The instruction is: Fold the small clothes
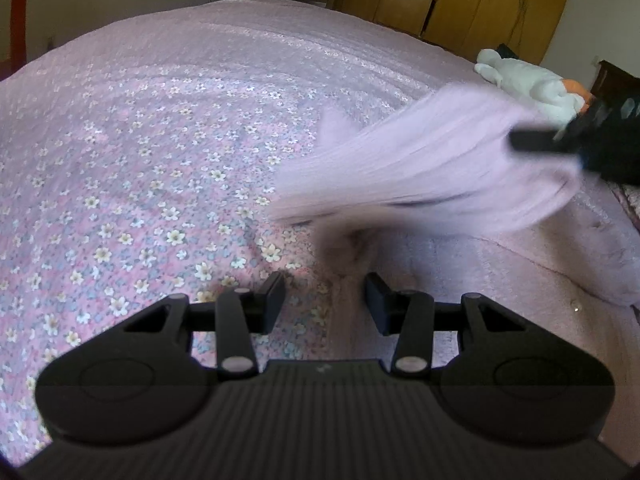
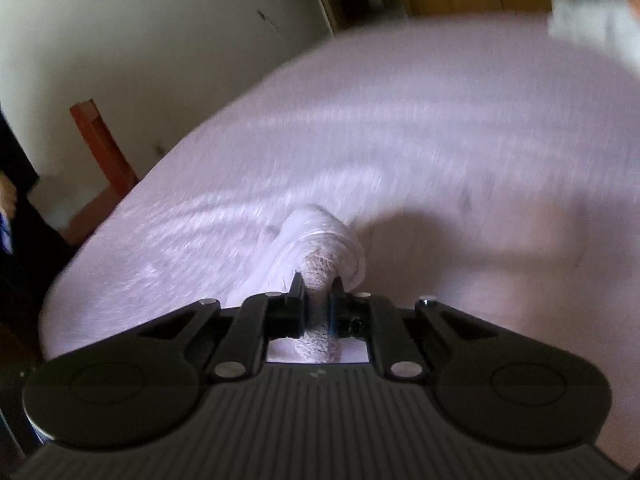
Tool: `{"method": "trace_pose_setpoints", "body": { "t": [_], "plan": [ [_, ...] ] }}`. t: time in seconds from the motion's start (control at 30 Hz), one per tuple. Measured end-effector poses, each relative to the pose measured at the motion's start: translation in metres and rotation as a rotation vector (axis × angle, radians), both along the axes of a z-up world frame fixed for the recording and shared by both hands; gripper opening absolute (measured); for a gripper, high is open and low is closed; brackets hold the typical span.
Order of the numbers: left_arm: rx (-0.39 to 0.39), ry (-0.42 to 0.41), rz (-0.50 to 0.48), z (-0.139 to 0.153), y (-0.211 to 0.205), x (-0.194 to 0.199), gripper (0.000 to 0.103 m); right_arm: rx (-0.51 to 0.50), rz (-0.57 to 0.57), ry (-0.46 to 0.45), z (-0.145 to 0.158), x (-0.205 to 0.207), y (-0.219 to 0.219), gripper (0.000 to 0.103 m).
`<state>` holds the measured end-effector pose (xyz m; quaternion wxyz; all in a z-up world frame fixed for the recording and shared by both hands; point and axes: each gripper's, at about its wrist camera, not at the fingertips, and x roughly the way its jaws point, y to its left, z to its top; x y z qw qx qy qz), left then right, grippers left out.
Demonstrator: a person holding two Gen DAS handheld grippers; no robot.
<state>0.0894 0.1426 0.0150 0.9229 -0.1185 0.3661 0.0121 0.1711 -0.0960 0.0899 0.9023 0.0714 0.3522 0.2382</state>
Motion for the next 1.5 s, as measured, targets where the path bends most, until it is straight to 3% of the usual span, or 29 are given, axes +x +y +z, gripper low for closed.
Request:
{"method": "trace_pose_setpoints", "body": {
  "t": [0.13, 0.23, 0.33, 0.37, 0.4, 0.43, 0.5, 0.7, 0.87, 1.07, 1.17, 1.23, 1.33, 1.5],
  "plan": [
    [0.026, -0.003, -0.014, -0.001, -0.006, 0.0, 0.052, -0.09, -0.045, -0.083, 0.004, 0.0, -0.022, 0.012],
    [0.066, -0.001, -0.022, -0.002, -0.013, 0.0, 0.055, -0.157, -0.083, -0.044, -0.02, 0.007, -0.04, 0.012],
    [0.094, 0.0, -0.025, -0.003, -0.019, 0.0, 0.057, -0.21, -0.115, 0.053, -0.053, 0.014, -0.053, 0.015],
    [0.1, 0.0, -0.026, -0.003, -0.02, 0.0, 0.057, -0.221, -0.12, 0.084, -0.062, 0.016, -0.056, 0.02],
    [0.104, 0.001, -0.028, -0.003, -0.021, 0.0, 0.057, -0.217, -0.128, 0.097, -0.068, 0.015, -0.059, 0.035],
    [0.105, 0.001, -0.029, -0.003, -0.021, 0.0, 0.058, -0.21, -0.144, 0.084, -0.071, 0.008, -0.059, 0.044],
    [0.109, 0.003, -0.034, -0.003, -0.021, 0.0, 0.058, -0.219, -0.157, 0.054, -0.064, 0.001, -0.061, 0.055],
    [0.078, 0.048, -0.027, 0.005, -0.016, -0.001, 0.058, -0.222, -0.066, -0.112, -0.028, -0.031, -0.026, 0.07],
    [0.04, 0.069, -0.001, 0.013, -0.001, -0.014, 0.058, -0.125, 0.073, -0.072, -0.026, -0.043, 0.011, 0.072],
    [0.02, 0.075, 0.001, 0.012, 0.007, -0.02, 0.058, -0.179, 0.129, -0.033, -0.059, -0.033, 0.068, 0.072],
    [0.036, 0.079, -0.002, 0.008, 0.004, -0.019, 0.058, -0.207, 0.115, -0.014, -0.081, -0.023, 0.08, 0.066],
    [0.053, 0.079, -0.007, 0.006, 0.0, -0.019, 0.059, -0.217, 0.08, -0.026, -0.084, -0.02, 0.076, 0.037],
    [0.079, 0.076, -0.015, 0.005, -0.004, -0.02, 0.06, -0.178, 0.041, -0.029, -0.073, -0.017, 0.058, 0.008],
    [0.094, 0.073, -0.015, 0.004, -0.005, -0.021, 0.061, -0.11, -0.041, -0.128, -0.032, -0.019, 0.009, 0.008]
  ]
}}
